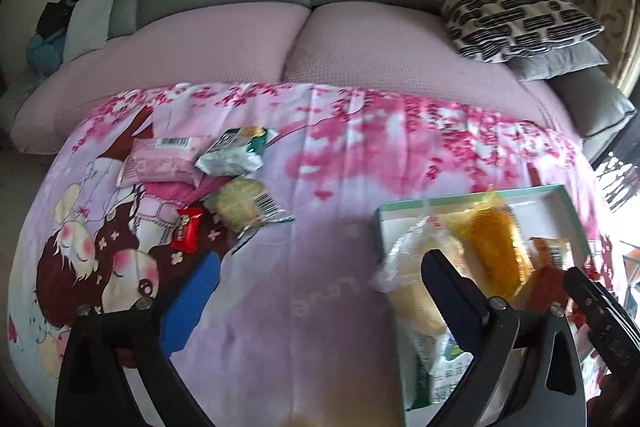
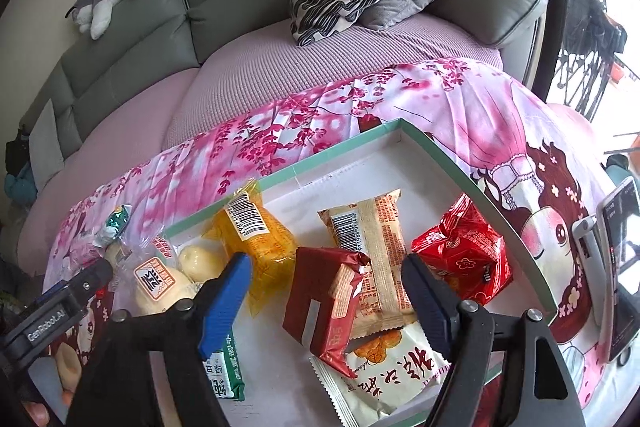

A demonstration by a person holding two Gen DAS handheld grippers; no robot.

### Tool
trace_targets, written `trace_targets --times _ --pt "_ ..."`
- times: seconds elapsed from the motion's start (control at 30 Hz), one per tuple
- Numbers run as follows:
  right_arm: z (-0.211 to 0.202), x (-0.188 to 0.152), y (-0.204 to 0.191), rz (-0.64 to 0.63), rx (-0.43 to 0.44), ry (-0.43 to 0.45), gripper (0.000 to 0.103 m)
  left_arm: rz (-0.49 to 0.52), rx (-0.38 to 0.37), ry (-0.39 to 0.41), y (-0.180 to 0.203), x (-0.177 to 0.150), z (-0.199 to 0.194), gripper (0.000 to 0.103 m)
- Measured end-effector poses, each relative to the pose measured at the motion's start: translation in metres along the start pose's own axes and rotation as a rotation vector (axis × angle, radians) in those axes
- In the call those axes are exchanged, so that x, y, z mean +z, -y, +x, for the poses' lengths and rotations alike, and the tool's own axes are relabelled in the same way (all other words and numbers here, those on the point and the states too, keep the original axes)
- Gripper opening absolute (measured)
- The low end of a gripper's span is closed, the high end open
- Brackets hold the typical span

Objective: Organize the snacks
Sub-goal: 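Open both tools to drop the bagged bun and red package into the tray, then move both tools back to the snack pile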

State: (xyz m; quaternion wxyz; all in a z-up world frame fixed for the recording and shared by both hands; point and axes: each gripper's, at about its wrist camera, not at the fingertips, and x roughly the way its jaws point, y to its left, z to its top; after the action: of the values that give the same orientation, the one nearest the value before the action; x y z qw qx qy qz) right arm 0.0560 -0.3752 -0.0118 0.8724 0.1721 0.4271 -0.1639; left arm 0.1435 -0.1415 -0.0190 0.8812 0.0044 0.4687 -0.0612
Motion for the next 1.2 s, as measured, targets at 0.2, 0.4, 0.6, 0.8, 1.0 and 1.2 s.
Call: trace_targets --times 0.2,0.4,0.6,0.8,1.0,1.2 --pt "0.002 -0.001 -0.004 -0.031 -0.008 0.013 0.103 -0.053 0.002 -0.002 -0.012 0.000 0.004 0.102" --pt "0.001 -0.002 -0.005 -0.036 -0.009 0.031 0.103 -0.079 -0.001 0.000 -0.017 0.001 0.004 0.102" --pt "0.001 -0.002 -0.004 -0.041 -0.014 0.030 0.103 -0.073 -0.010 -0.006 -0.017 0.000 0.006 0.102" --pt "-0.004 -0.001 -0.010 -0.056 -0.013 0.053 0.103 -0.078 -0.028 0.000 -0.020 0.001 0.002 0.102" --pt "-0.008 0.000 -0.026 -0.074 0.039 0.063 0.103 -0.081 -0.012 0.009 -0.035 0.004 -0.002 0.102" --pt "-0.009 -0.004 -0.052 -0.126 0.075 0.062 0.103 -0.130 0.026 0.023 -0.065 0.006 -0.009 0.102"
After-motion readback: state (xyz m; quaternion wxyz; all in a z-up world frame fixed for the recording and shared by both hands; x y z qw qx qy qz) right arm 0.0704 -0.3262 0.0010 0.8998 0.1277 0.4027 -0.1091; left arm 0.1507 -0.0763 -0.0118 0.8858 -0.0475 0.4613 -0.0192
